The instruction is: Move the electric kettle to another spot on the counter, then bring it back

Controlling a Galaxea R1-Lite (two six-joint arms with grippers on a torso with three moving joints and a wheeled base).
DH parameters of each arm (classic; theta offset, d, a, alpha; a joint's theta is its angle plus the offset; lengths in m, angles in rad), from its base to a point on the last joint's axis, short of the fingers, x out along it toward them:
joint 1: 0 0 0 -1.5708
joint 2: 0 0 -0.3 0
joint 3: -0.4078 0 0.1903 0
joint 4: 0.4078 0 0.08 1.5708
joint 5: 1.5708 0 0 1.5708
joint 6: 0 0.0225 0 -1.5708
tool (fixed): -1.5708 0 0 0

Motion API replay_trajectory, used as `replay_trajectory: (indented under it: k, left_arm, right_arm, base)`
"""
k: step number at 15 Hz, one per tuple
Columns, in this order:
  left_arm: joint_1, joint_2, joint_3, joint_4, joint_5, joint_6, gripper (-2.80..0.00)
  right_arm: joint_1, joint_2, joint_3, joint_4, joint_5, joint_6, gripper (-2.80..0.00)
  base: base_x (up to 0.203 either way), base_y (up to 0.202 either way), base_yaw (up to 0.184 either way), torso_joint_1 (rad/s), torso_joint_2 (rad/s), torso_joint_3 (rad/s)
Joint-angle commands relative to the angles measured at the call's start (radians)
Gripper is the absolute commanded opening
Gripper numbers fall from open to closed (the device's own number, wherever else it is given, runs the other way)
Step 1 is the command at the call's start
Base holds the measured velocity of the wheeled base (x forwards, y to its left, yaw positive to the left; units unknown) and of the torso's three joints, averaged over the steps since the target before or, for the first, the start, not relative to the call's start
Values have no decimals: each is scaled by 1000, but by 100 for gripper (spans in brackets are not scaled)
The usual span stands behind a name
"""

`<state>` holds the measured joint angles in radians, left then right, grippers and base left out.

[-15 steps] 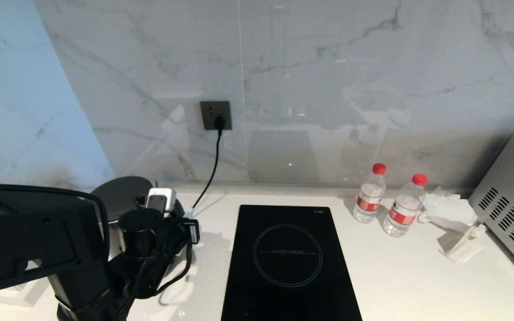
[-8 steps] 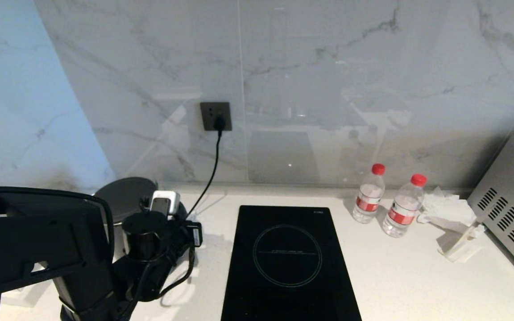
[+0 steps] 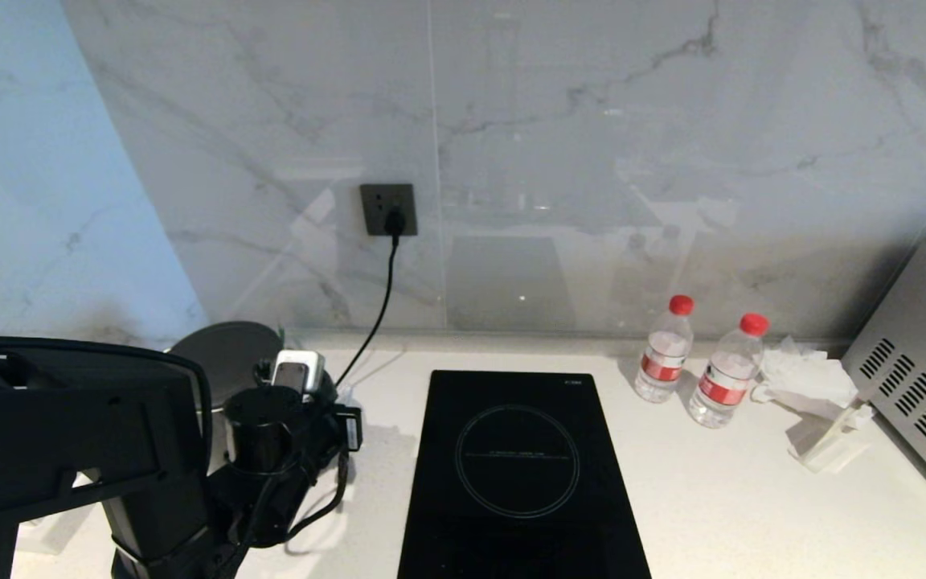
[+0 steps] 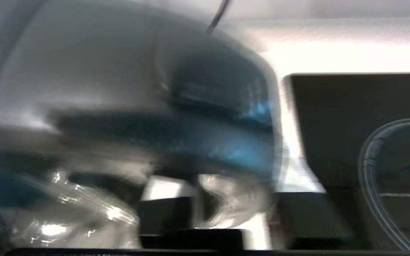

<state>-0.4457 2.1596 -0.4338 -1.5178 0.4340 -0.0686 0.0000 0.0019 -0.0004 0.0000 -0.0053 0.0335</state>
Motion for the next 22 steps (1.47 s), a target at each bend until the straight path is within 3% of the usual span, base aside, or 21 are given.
replay_trajectory:
  k: [1,10,22]
  left_arm:
    - [-1,-4,-5,-12,18,0,0]
    - [1,-22,23,-12,18,-2,0]
    - [-11,17,-42,-12,12,23,0]
  right_arm:
    - [0,0,0,0,-1,0,-280]
    - [0,0,0,0,-1,0,-280]
    - [0,0,0,0,-1,0,-280]
  base:
    - [0,0,0,0,0,0]
    - [0,0,0,0,0,0]
    - [0,0,0,0,0,0]
